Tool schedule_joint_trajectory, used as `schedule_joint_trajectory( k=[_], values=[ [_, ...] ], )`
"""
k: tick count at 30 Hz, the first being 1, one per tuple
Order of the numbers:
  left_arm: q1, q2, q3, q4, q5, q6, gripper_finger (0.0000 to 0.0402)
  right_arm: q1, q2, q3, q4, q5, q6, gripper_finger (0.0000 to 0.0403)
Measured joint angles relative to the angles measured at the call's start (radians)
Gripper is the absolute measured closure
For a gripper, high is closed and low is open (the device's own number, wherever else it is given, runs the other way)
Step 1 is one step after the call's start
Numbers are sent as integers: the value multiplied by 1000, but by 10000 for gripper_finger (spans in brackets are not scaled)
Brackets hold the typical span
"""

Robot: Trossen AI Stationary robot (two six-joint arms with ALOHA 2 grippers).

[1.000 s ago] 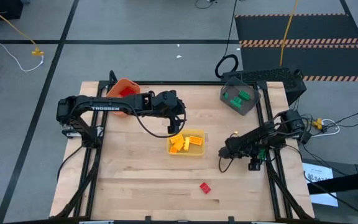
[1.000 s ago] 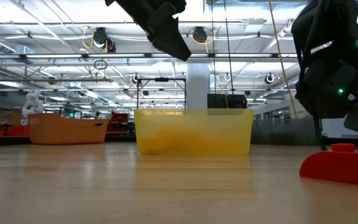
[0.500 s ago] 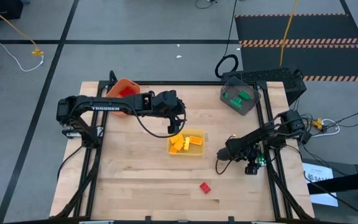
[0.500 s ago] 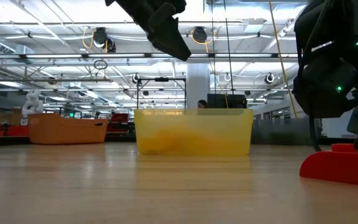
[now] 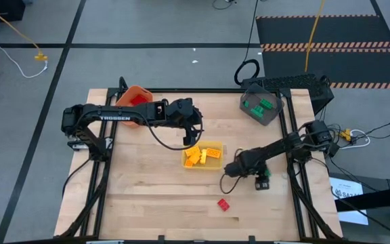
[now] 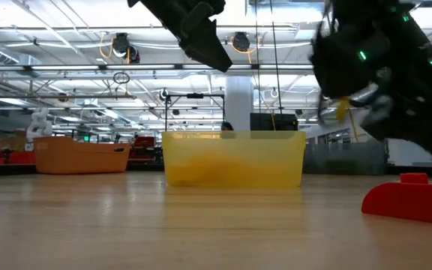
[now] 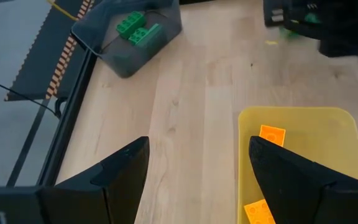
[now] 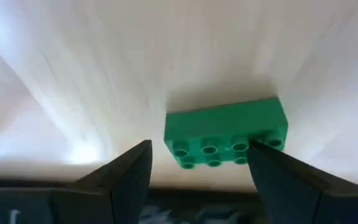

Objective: Sort & place blocks by color
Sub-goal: Put the green 8-stud game piece into the black bin

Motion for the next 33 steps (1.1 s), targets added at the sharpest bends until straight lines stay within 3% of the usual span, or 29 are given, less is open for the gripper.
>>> schedule_joint_trajectory(
  k=[5,14,23,27,33],
  values=[
    [0,0,0,-2,0,0,128,-4,0,144,44,138,-46,149],
    [0,0,0,-36,0,-3,128,-21,0,183,63,148,16,149],
    [0,0,0,-39,0,-4,128,-64,0,181,58,143,387,149],
    [0,0,0,-39,0,-5,128,-90,-35,181,79,145,447,149],
    [0,0,0,-44,0,-5,128,-112,-162,180,236,260,542,149]
  ],
)
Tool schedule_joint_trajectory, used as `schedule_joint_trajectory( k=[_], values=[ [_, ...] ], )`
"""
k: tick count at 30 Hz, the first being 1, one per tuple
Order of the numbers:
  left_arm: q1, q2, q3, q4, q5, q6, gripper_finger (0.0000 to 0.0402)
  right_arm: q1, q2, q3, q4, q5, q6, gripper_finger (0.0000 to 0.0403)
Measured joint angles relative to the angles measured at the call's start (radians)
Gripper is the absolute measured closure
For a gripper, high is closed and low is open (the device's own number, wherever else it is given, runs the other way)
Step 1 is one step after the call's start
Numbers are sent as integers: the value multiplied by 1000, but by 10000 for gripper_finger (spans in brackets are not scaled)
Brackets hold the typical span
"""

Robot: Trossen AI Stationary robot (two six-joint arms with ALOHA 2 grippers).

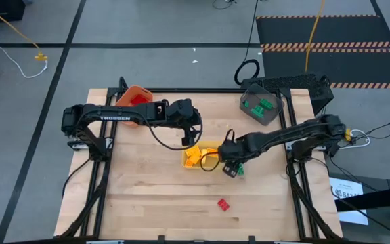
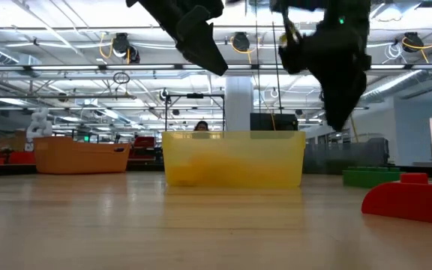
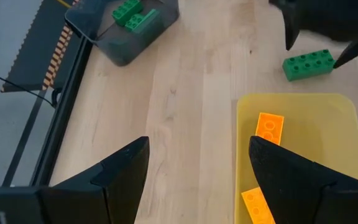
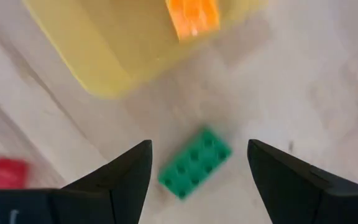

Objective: Sort & place blocks by color
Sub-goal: Put the green 8-stud game piece into the black bin

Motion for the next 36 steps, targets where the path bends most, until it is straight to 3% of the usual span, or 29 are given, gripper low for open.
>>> schedule_joint_trajectory(
  k=[7,14,36],
  values=[
    [-1,0,0,-38,0,-5,128,-32,-111,-127,93,-20,130,149],
    [-1,0,0,-67,1,-21,128,-38,-123,-281,221,-97,209,149],
    [-1,0,0,-45,1,-23,128,18,-84,-335,356,-98,250,149]
  ],
)
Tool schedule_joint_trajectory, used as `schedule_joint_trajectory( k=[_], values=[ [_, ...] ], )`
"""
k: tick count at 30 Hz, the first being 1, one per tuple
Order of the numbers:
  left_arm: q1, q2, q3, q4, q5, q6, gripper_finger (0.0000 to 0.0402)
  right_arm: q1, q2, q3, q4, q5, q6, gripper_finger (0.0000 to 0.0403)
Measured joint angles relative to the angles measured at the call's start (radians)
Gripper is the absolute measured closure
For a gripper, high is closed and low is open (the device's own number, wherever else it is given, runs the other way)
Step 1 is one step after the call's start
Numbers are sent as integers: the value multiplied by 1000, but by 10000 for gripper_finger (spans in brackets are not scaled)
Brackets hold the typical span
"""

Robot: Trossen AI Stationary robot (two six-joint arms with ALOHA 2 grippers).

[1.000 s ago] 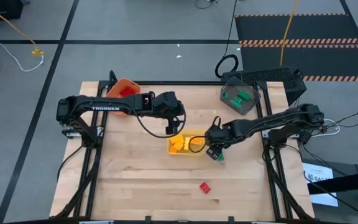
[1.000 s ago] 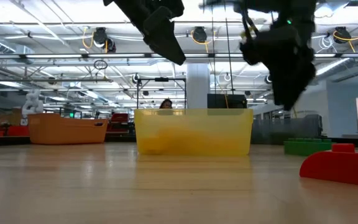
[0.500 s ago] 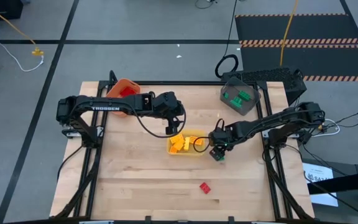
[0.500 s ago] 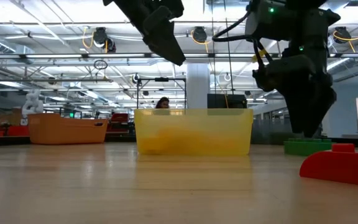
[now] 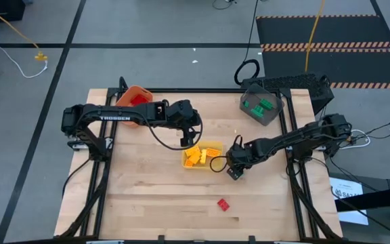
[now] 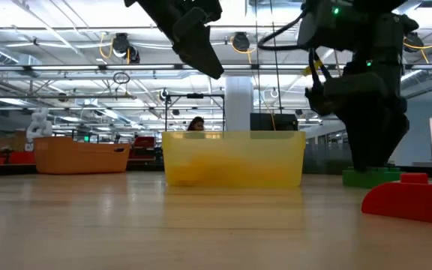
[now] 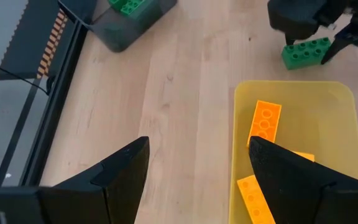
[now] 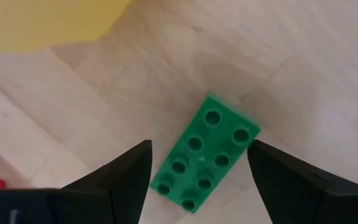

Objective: Sort & place blocks by color
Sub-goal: Put the green 8-stud game piece into the black bin

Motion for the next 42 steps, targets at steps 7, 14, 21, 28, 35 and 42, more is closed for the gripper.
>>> schedule_joint_trajectory(
  k=[7,14,21,28,35,42],
  values=[
    [0,0,0,-3,0,0,128,11,77,-9,26,4,-98,150],
    [0,0,0,-2,0,0,128,11,92,-10,-63,75,-230,222],
    [0,0,0,-2,0,0,128,10,81,-12,-72,105,-337,281],
    [0,0,0,-2,0,1,128,-20,-7,14,-171,229,-378,281],
    [2,0,0,-2,0,1,128,-153,-122,138,-348,396,-519,281],
    [2,0,0,-3,0,1,128,-414,-203,188,-333,537,-713,281]
  ],
)
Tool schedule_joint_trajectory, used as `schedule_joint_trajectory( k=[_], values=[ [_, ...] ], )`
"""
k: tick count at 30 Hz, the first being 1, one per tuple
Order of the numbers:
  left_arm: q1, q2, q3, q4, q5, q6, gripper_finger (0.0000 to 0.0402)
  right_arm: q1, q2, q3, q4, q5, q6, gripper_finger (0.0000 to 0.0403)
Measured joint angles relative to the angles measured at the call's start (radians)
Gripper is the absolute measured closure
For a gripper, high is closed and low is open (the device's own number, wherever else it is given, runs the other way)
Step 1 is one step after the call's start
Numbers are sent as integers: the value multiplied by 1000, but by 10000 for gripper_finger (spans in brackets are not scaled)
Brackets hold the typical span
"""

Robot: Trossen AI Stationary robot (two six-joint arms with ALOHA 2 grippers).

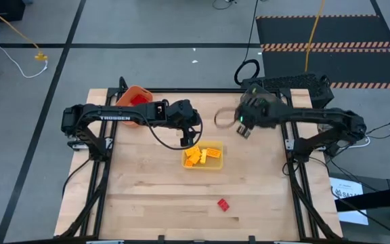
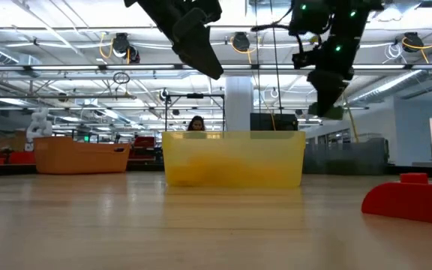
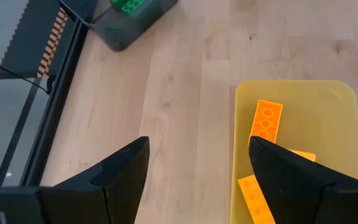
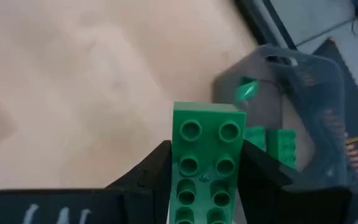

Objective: Sort & place blocks by color
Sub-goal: Put the green 8-stud game piece into the black bin, then put the red 4-stud game piece into the orange bin

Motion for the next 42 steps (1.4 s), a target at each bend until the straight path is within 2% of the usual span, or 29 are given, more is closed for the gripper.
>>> schedule_joint_trajectory(
  k=[8,11,18,21,22,28,31,36,42],
  values=[
    [1,0,0,-1,0,0,128,-318,-7,-1,64,-34,-193,281],
    [1,0,0,-1,0,0,128,-397,-7,-11,114,-92,-221,281],
    [0,0,0,-1,0,-2,128,-504,-7,-60,188,-115,-236,281],
    [0,0,0,-1,0,-4,128,-526,-7,-89,192,-115,-230,280],
    [0,0,0,-1,0,-4,128,-530,-7,-98,197,-114,-227,268],
    [1,0,0,-25,0,2,128,-531,-7,-119,218,-118,-206,115],
    [1,0,0,-40,-4,21,128,-516,-17,-119,246,-119,-216,68],
    [1,-24,0,-49,-14,26,128,-487,-68,-119,279,-151,-213,49],
    [-9,-77,0,-84,-15,6,128,-395,-176,-119,281,-397,-159,62]
  ],
)
